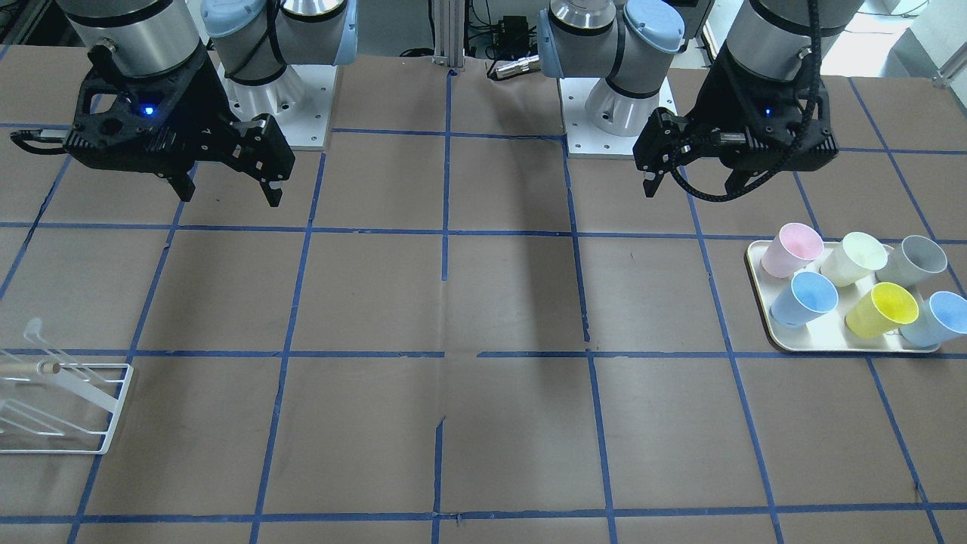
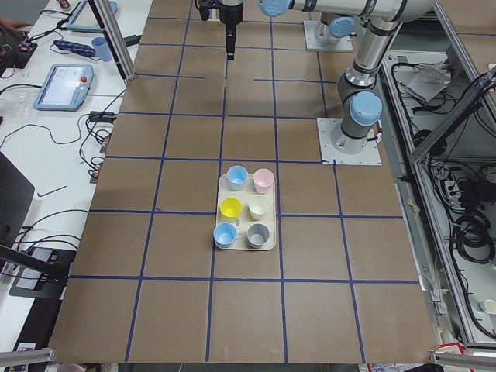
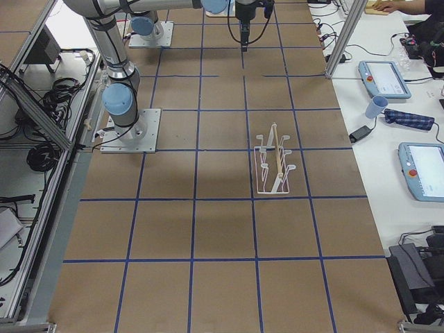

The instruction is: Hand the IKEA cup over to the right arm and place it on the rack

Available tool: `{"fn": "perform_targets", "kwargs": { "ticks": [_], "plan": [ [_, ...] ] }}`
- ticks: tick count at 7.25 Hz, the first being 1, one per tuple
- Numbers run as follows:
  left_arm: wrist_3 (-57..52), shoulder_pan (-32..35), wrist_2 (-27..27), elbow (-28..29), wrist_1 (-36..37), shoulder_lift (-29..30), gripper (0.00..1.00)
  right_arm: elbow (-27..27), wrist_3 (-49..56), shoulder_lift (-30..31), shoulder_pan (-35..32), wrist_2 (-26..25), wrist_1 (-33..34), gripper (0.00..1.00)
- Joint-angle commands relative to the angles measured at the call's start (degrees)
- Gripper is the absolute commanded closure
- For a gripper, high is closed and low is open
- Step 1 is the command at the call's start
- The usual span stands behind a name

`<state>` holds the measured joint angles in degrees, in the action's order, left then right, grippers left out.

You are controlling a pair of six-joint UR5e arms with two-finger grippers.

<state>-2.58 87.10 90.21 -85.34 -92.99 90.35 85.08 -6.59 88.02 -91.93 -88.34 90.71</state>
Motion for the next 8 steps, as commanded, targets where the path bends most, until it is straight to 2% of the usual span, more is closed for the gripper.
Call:
{"fn": "perform_targets", "kwargs": {
  "ticks": [1, 4, 5, 7, 8],
  "plan": [
    [0.03, 0.0, 0.06, 0.0, 0.08, 0.0, 0.0, 0.0, 0.0, 0.05, 0.0, 0.01, 0.0, 0.0],
    [-1.11, -0.35, 0.23, -1.48, 0.08, -0.61, 0.0, 0.0, 0.0, -0.04, 0.0, 0.1, 0.0, 0.0],
    [-5.55, -0.7, 0.23, -2.28, 1.22, -0.61, 0.0, 0.0, 0.0, -0.04, 0.0, 0.1, 0.0, 0.0],
    [-12.24, -9.53, -0.2, -3.25, 1.4, -0.53, 0.0, 0.0, 0.0, -0.04, 0.0, 0.1, 0.0, 0.0],
    [-19.15, -14.63, -0.21, -3.86, 1.32, -0.53, 0.0, 0.0, 0.0, 0.05, 0.0, 0.01, 0.0, 0.0]
  ]
}}
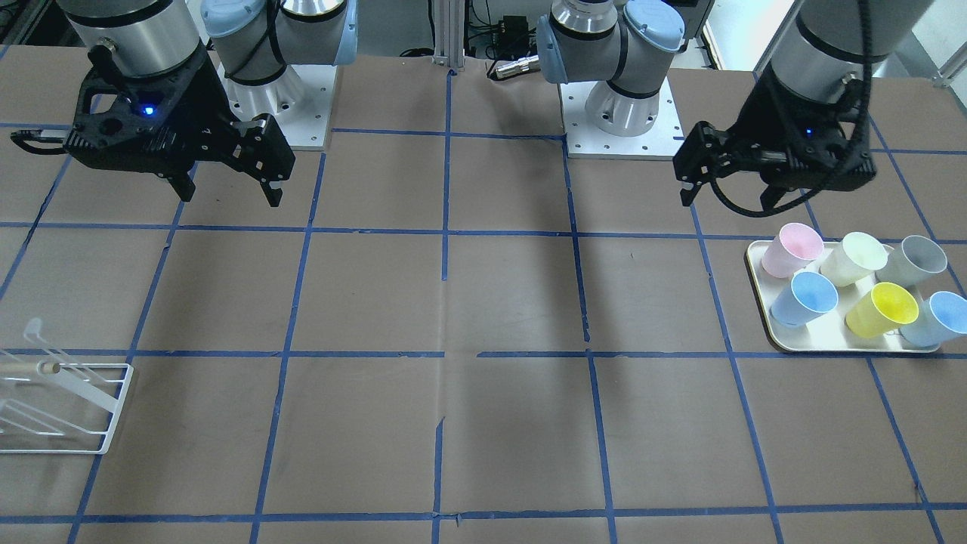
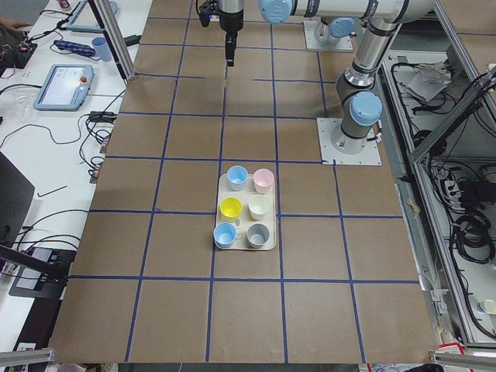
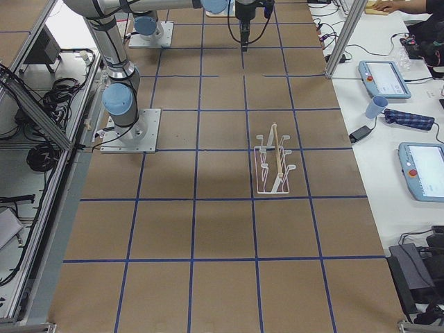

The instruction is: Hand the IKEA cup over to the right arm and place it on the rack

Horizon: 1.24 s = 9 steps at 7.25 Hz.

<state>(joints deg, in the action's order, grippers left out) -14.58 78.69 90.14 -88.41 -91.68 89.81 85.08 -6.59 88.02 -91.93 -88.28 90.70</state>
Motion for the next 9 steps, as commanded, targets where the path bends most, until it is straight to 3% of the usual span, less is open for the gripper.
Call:
{"fn": "perform_targets", "kwargs": {
  "ticks": [1, 3, 7, 9],
  "plan": [
    [-14.09, -10.88, -0.22, -1.32, 0.1, 0.1, 0.0, 0.0, 0.0, 0.05, 0.0, -0.05, 0.0, 0.0],
    [-23.25, -17.48, 0.04, -2.2, 1.58, 1.23, 0.0, 0.09, 0.0, 0.05, 0.0, 0.04, 0.0, 0.0],
    [-42.15, -31.91, -0.14, -5.81, 17.9, 9.39, 0.0, 0.18, 0.0, 0.05, 0.0, 0.04, -0.09, 0.0],
    [-47.54, -38.22, -0.74, -4.32, 21.27, 14.05, 0.0, 0.44, 0.0, 0.31, 0.0, 0.04, -0.09, 0.0]
  ]
}}
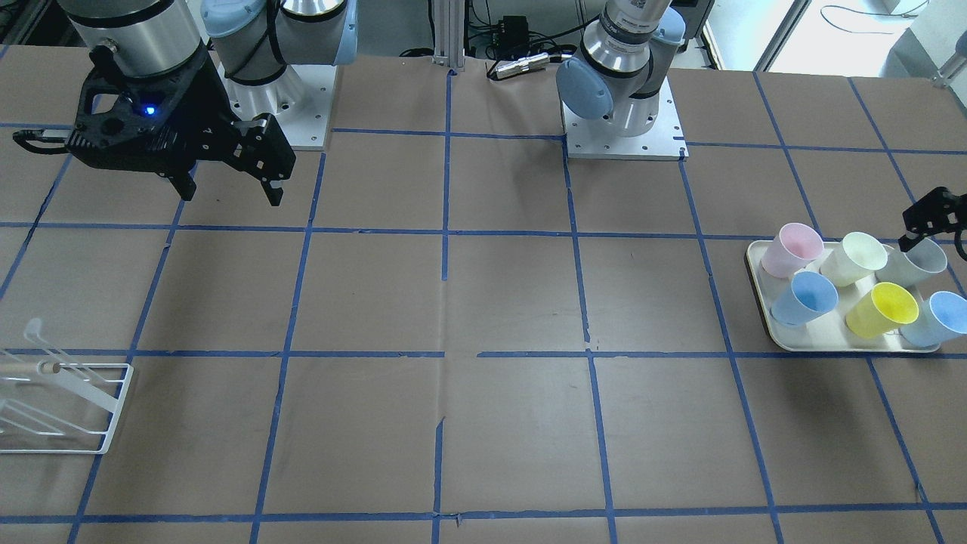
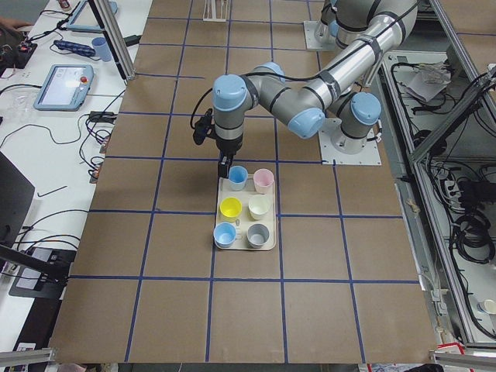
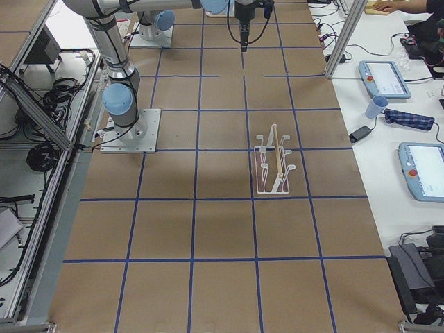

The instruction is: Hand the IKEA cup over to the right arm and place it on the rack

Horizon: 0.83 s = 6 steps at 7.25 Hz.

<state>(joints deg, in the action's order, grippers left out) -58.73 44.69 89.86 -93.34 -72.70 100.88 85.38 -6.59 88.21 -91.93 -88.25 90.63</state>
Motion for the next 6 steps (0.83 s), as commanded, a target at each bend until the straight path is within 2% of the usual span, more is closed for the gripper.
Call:
{"fn": "perform_targets", "kwargs": {
  "ticks": [1, 2, 4, 5, 6],
  "plan": [
    [-4.8, -6.35, -0.65, 0.96, 6.3, 5.71, 0.0, 0.14, 0.0, 0.12, -0.09, 0.0, 0.07, 0.0],
    [-5.16, -6.89, -0.65, 2.62, 8.69, 8.17, 0.0, 0.14, 0.0, 0.12, -0.09, 0.0, 0.07, 0.0],
    [-6.3, -8.55, -1.69, 8.67, 8.72, 15.1, 0.0, 0.05, -0.09, 0.12, -0.09, 0.0, 0.07, 0.0],
    [-8.05, -9.7, -3.44, 11.05, 8.8, 18.1, 0.0, 0.05, -0.09, 0.12, -0.09, 0.0, -0.01, 0.0],
    [-7.72, -9.71, -2.85, 12.2, 8.8, 20.65, 0.0, 0.05, -0.09, 0.03, -0.09, 0.0, 0.07, 0.0]
  ]
}}
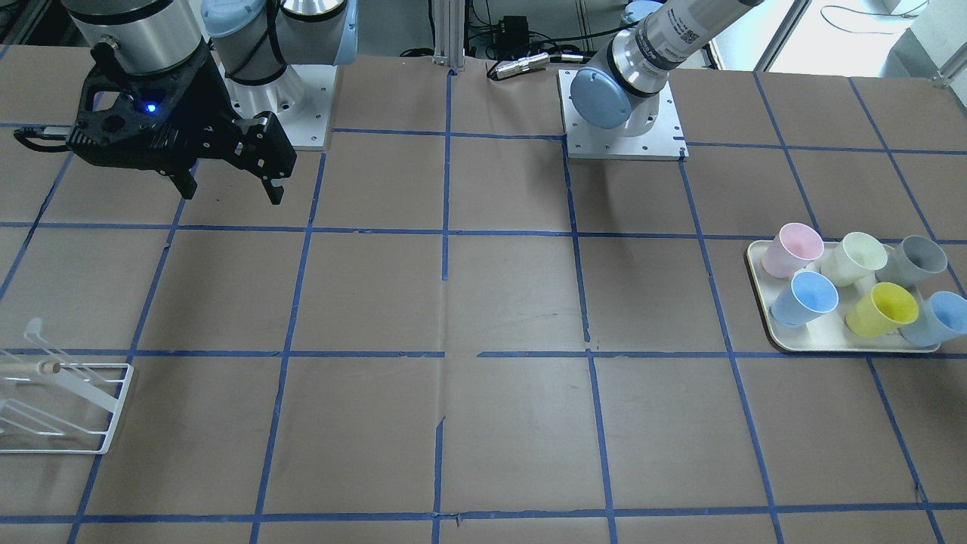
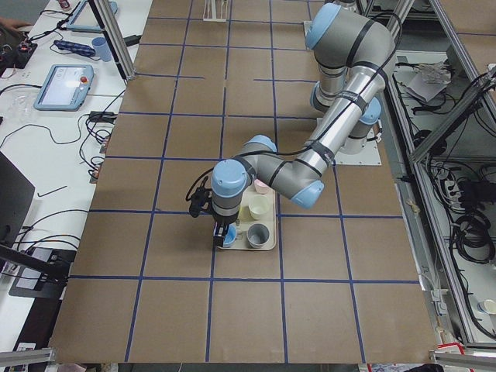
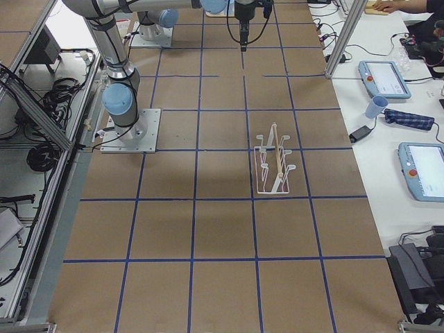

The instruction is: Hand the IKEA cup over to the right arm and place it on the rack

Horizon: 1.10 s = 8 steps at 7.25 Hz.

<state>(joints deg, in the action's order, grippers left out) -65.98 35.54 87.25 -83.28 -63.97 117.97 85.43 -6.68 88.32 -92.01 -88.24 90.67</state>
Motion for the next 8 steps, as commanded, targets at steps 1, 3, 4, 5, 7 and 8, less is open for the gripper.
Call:
{"fn": "perform_targets", "kwargs": {
  "ticks": [1, 3, 4, 5, 7, 8],
  "plan": [
    [0.15, -0.03, 0.81, 2.07, 0.16, 4.1, 0.0, -0.09, 0.0, 0.01, -0.02, 0.0, -0.05, 0.0],
    [2.95, 1.81, 3.62, 2.34, 2.08, 5.68, 0.0, -0.09, 0.0, -0.07, 0.07, 0.0, -0.05, 0.0],
    [2.88, 1.82, 3.63, 2.34, 4.1, 6.74, 0.0, -0.09, 0.0, -0.07, 0.07, 0.0, 0.04, 0.0],
    [2.88, 1.82, 3.54, 2.51, 4.2, 7.27, 0.0, -0.09, 0.0, -0.07, 0.07, 0.0, 0.04, 0.0],
    [3.14, 1.99, 3.72, 2.6, 4.12, 7.45, 0.02, -0.09, 0.0, -0.07, 0.07, 0.0, 0.04, 0.0],
    [3.14, 1.99, 3.8, 2.51, 4.03, 7.8, 0.03, -0.09, 0.0, -0.07, 0.07, 0.0, 0.04, 0.0]
  ]
}}
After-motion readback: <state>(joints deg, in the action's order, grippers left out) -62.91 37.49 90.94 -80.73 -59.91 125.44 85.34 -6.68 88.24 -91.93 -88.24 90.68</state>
